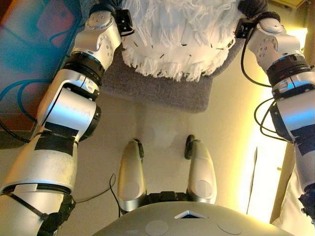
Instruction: Pick up the cushion and take it to the sofa
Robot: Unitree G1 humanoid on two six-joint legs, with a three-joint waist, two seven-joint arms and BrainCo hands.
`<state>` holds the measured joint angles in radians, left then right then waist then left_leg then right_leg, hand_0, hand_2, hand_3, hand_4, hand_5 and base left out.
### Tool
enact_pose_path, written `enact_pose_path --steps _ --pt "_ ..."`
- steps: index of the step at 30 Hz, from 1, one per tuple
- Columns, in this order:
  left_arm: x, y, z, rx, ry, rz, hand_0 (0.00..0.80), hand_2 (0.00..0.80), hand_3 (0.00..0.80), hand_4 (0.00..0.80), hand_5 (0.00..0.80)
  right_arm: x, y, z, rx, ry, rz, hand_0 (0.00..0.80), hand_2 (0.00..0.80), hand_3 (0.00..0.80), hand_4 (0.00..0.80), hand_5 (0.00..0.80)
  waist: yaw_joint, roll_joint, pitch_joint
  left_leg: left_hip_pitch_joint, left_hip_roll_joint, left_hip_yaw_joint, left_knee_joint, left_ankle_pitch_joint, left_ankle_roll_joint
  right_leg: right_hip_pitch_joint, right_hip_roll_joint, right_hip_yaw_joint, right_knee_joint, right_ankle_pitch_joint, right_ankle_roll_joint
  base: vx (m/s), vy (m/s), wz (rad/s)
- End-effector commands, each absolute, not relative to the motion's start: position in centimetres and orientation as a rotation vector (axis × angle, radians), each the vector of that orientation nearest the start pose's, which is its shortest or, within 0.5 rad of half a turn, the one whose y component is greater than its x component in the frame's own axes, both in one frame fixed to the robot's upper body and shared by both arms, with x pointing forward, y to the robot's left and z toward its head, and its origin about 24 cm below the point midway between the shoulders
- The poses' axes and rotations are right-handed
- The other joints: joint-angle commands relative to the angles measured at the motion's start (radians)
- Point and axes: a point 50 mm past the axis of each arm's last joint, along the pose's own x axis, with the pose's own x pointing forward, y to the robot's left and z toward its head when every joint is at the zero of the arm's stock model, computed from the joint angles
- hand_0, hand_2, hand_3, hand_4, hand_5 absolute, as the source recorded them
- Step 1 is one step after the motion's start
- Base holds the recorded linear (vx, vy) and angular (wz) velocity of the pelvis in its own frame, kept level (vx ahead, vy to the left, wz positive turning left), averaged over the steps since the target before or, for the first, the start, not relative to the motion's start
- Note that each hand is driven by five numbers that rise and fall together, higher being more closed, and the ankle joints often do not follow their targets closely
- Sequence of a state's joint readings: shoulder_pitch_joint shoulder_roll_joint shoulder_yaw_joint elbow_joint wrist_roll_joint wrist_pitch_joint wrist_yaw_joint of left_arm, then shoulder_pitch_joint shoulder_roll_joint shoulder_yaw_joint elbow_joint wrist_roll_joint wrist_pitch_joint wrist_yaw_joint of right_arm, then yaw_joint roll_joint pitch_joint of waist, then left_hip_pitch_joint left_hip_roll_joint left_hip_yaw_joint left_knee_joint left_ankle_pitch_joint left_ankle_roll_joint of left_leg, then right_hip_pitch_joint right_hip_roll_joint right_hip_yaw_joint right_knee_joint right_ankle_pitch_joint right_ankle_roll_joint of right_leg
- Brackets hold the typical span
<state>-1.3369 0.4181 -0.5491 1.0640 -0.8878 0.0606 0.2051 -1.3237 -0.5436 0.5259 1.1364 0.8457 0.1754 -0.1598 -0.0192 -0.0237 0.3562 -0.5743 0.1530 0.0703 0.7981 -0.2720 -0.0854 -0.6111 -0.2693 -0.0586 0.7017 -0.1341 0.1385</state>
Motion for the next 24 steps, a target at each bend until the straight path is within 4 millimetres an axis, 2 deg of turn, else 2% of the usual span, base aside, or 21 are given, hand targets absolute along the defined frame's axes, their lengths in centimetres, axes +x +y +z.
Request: enact_pose_path --steps 1,7,16,24 --pt "42.7 12.4 29.4 -0.013 -0.211 -0.092 0.000 0.000 0.000 0.000 0.000 42.9 -18.3 28.8 0.075 -0.084 -0.122 0.000 0.000 0.000 0.000 0.000 -0.020 0.028 -0.067 -0.014 0.040 -0.049 -0.142 0.105 -0.082 0.078 -0.055 0.031 -0.041 -0.009 0.054 -0.045 0.012 -0.03" --pt "42.7 12.9 30.2 -0.005 -0.227 -0.007 0.000 0.000 0.000 0.000 0.000 42.9 -19.0 28.8 0.085 -0.084 -0.128 0.000 0.000 0.000 0.000 0.000 -0.025 0.026 -0.062 -0.024 0.046 -0.045 -0.136 0.110 -0.086 0.077 -0.059 0.033 -0.059 0.007 0.061 -0.019 0.001 -0.03" --pt "42.7 15.5 30.5 -0.006 -0.232 0.090 0.000 0.000 0.000 0.000 0.000 42.6 -20.1 29.1 0.079 -0.091 -0.165 0.000 0.000 0.000 0.000 0.000 -0.026 0.023 -0.061 -0.009 0.055 -0.031 -0.156 0.124 -0.087 0.101 -0.070 0.021 -0.093 0.021 0.063 -0.012 0.015 -0.10" --pt "42.3 19.6 31.3 -0.031 -0.261 0.205 0.000 0.000 0.000 0.000 0.000 42.3 -22.0 29.1 0.095 -0.096 -0.208 0.000 0.000 0.000 0.000 0.000 -0.016 0.022 -0.069 0.019 0.057 -0.021 -0.187 0.136 -0.088 0.132 -0.081 -0.001 -0.122 0.025 0.064 0.005 0.003 -0.05"
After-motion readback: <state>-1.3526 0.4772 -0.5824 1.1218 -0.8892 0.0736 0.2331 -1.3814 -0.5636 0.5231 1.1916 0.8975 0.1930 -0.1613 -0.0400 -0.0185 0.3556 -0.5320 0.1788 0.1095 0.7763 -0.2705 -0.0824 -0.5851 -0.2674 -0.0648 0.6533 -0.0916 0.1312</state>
